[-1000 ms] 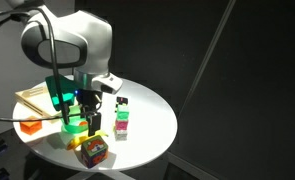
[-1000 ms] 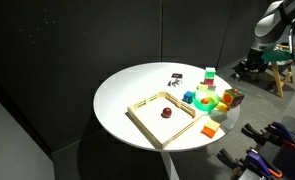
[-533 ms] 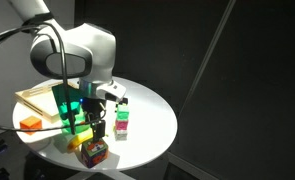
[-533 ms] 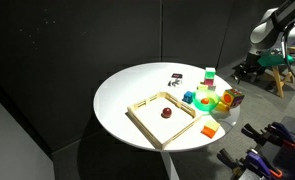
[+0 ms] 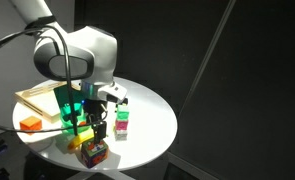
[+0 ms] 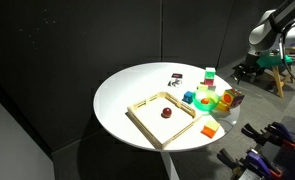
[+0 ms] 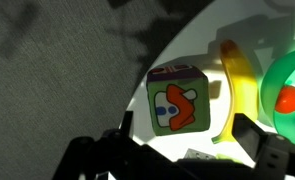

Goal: Put the soft orange block on the tray

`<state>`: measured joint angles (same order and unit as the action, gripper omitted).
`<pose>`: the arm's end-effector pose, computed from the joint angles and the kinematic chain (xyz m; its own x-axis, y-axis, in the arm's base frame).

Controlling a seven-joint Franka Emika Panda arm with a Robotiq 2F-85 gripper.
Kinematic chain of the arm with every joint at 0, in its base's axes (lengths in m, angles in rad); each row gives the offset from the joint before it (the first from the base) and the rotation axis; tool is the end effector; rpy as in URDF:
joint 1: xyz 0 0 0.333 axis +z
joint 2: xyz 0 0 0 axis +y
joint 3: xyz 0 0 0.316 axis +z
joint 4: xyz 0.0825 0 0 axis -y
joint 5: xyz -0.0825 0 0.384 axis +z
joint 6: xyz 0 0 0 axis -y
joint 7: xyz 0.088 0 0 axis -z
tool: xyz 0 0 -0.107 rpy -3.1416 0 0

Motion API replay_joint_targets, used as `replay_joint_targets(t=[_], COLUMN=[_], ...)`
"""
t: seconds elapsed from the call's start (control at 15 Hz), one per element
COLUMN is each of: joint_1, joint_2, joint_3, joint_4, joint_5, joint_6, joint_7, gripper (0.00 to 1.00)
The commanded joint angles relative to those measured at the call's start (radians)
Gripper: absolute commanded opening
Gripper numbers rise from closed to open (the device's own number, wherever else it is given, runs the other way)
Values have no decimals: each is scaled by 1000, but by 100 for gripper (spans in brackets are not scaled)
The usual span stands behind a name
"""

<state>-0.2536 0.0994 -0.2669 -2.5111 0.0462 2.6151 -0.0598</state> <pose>0.4045 -0.2351 0.2450 0.8779 -0.4787 0.0085 -0.4787 -0.8780 0.0031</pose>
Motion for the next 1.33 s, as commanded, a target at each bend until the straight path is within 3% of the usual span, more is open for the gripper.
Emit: replay_joint_targets(t=[0.0, 0.6, 1.27], joint_1=[-7, -21, -39], joint_2=[5, 74, 163], joint_3=[6, 33, 64], joint_4=[5, 26, 68], joint_5=[13, 122, 117], joint_6=[2, 84, 126], joint_7=[-10, -103, -117], gripper=[100, 100, 100])
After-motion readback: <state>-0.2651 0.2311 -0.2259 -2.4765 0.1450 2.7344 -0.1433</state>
